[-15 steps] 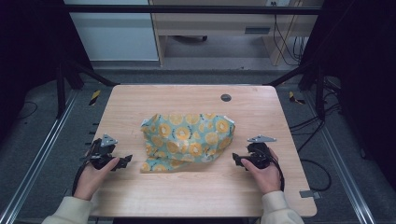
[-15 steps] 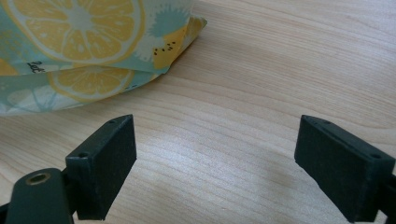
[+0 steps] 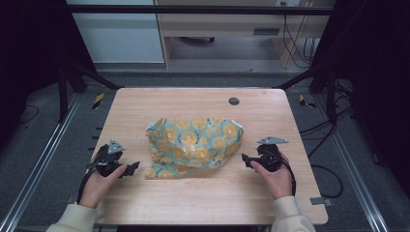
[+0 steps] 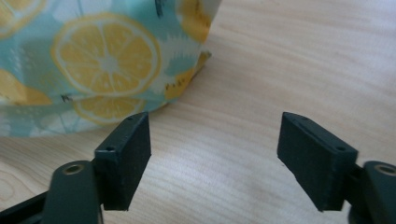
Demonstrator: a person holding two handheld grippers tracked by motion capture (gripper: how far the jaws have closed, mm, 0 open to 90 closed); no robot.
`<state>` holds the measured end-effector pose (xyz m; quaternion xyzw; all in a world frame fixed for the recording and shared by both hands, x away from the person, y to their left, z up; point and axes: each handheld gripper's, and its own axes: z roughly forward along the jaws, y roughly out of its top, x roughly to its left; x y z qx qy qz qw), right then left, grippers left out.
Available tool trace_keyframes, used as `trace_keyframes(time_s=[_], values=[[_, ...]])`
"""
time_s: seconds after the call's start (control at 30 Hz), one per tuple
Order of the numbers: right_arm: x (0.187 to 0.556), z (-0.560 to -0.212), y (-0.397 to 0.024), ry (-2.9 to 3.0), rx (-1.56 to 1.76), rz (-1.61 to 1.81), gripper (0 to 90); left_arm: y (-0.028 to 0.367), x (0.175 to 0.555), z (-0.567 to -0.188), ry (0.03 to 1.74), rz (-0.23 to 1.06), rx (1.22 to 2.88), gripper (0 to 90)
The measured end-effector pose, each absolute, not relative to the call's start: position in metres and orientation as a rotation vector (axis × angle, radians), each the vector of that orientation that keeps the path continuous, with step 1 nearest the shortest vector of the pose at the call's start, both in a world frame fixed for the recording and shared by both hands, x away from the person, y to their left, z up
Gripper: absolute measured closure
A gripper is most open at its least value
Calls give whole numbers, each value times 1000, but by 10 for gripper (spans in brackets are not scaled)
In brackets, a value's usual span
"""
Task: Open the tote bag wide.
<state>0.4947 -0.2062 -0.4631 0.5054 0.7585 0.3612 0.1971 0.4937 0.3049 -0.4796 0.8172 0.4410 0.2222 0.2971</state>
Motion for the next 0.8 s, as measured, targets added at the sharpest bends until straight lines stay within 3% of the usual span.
trace_keyframes(time_s=[0.33, 0.8], values=[[510, -419, -194, 2157, 1301, 1030, 394, 305, 494, -479, 1179, 592, 2169, 92], [552, -382, -154, 2237, 1195, 1027, 423, 305, 494, -479, 1178, 586, 2178, 93]])
